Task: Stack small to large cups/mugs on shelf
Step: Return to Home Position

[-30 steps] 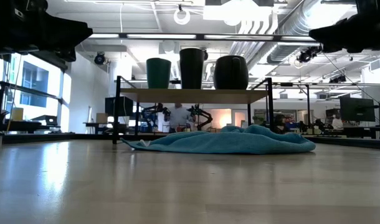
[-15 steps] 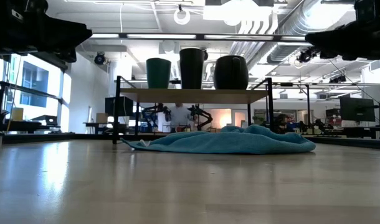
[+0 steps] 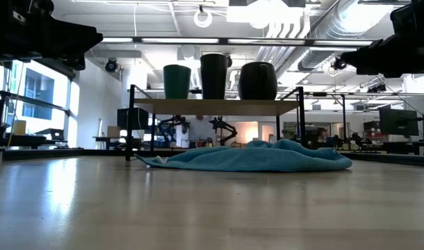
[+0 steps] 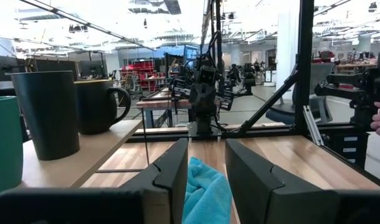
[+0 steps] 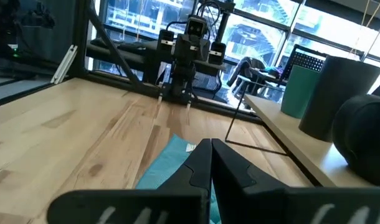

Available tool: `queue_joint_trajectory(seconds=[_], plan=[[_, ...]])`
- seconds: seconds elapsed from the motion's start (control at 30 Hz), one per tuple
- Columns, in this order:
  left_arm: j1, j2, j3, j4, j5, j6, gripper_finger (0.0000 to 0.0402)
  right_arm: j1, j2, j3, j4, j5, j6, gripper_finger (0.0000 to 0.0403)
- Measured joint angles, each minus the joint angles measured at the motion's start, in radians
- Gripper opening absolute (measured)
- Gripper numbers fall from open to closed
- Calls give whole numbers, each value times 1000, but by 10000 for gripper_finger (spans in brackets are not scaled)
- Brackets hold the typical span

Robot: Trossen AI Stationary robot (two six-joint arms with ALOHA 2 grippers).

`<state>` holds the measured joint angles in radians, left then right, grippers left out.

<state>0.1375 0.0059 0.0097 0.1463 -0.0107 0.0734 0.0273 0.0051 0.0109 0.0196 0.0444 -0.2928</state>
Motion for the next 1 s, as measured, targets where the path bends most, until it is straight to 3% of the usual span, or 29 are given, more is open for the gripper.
queue_joint_trajectory(seconds=[0.47, 1.0], plan=[[0, 0, 0, 0, 0, 0, 97, 0, 0, 0, -2, -2, 111, 0], [0, 0, 0, 0, 0, 0, 97, 0, 0, 0, -2, -2, 110, 0]])
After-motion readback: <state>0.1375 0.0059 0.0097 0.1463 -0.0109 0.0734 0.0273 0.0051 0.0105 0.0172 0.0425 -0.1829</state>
